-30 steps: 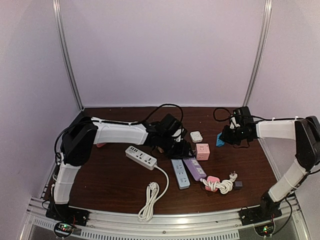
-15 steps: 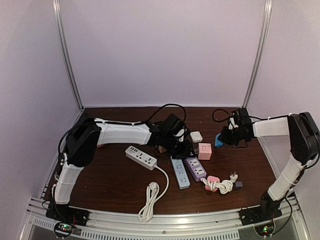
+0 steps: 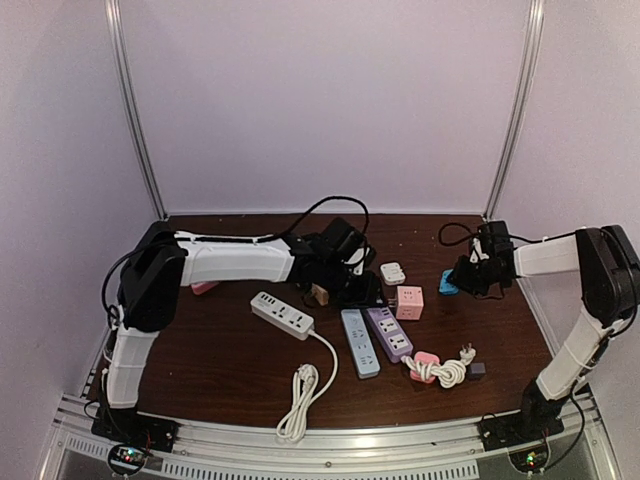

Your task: Pull the plug off the socket

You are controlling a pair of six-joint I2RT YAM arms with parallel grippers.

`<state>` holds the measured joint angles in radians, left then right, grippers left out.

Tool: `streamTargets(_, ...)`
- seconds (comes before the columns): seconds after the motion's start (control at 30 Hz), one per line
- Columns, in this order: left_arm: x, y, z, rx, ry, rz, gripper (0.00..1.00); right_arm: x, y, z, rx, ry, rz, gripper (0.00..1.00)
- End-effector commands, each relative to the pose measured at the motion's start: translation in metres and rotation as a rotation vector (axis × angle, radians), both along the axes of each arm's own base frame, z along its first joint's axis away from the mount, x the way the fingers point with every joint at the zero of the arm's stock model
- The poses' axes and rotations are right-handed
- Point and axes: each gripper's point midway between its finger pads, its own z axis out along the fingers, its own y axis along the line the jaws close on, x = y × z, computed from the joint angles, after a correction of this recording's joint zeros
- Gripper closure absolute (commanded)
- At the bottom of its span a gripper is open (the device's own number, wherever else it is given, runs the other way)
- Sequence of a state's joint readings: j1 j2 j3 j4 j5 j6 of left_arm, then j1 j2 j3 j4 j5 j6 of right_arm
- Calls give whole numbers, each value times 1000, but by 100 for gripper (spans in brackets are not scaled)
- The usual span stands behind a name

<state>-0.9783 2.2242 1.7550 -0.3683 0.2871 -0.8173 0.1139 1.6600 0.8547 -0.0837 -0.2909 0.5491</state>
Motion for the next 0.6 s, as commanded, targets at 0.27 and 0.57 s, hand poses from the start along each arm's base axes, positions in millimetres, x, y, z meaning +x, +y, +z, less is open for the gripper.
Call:
streamTargets(0.27,13,18,69,-80,-120,20,53,-16,-15,-12,-42,48,-44,45)
streamTargets(0.57,25,55,99,-105,-203,63,42,-19,-23,3,-90,25,-59,9)
